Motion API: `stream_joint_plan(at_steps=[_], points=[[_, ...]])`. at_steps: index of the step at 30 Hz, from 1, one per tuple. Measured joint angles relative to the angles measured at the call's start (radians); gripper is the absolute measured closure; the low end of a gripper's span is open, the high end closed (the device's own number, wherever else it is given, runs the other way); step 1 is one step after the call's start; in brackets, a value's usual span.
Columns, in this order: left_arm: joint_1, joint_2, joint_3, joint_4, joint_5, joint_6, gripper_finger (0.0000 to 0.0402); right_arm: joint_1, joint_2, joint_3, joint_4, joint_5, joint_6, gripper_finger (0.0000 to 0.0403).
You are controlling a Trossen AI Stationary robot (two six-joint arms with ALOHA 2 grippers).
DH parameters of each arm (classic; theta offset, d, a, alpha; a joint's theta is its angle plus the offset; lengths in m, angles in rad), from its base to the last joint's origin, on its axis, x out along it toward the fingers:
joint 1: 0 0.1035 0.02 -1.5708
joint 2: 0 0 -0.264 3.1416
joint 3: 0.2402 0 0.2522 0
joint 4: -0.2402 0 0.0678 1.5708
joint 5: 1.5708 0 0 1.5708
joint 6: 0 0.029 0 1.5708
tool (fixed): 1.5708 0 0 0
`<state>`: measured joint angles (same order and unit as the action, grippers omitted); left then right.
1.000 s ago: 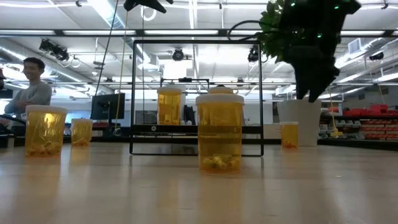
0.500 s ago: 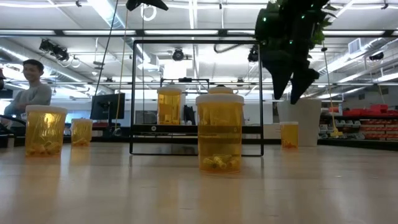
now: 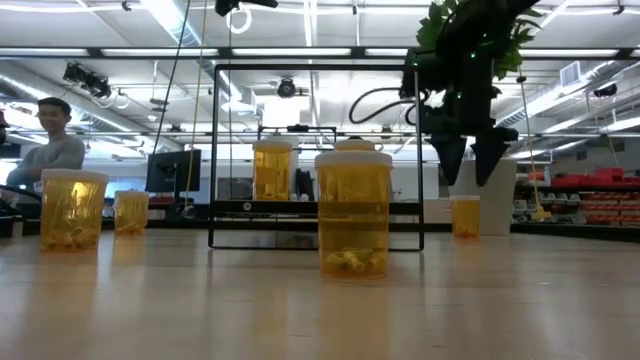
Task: Pick and place medicine bottles onto shelf by color
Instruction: Put the orange pill bottle on the shelf aligned with the other orange pill bottles
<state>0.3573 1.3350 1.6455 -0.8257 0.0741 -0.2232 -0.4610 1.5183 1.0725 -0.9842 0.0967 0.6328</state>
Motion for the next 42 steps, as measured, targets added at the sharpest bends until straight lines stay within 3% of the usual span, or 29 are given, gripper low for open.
stream_joint_plan(at_steps=[24,42], points=[[0.000,0.000,0.000,-0.004,-0.001,0.003,0.0230,-0.070,0.091,-0.002,0.065,-0.017,0.020,0.0051],[0.000,0.000,0.000,-0.010,-0.002,0.026,0.0230,-0.080,0.091,-0.002,0.052,-0.068,0.029,0.0109]])
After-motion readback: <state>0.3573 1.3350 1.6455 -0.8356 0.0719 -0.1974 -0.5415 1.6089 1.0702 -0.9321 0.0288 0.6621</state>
